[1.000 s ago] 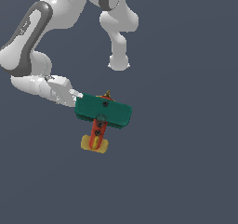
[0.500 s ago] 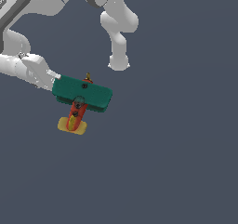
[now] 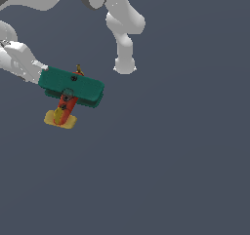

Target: Pick up the object and move it to a goal position.

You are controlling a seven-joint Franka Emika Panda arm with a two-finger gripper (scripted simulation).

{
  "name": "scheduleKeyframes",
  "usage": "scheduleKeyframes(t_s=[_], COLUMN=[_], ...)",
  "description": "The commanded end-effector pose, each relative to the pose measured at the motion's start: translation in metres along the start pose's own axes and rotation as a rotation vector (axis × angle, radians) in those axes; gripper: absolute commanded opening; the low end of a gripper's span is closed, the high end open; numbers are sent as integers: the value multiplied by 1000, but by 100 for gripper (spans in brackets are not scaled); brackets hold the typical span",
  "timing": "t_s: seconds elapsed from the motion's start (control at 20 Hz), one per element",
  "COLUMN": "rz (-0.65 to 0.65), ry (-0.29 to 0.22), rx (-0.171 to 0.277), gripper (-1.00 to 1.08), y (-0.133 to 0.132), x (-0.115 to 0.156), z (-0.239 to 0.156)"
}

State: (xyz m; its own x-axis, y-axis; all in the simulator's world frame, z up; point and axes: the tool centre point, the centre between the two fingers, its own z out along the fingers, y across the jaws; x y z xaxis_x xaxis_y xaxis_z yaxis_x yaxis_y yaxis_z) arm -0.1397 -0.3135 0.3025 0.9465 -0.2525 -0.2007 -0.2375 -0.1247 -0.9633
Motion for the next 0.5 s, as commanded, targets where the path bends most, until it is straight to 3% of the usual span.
scheduleKeyframes(t_s=[0.0,0.45], rz=[-5,-2], ry=[-2,0], rx=[1,0], gripper=[-100,-100], y=[-5,-7], x=[-3,-5], z=[-10,-18])
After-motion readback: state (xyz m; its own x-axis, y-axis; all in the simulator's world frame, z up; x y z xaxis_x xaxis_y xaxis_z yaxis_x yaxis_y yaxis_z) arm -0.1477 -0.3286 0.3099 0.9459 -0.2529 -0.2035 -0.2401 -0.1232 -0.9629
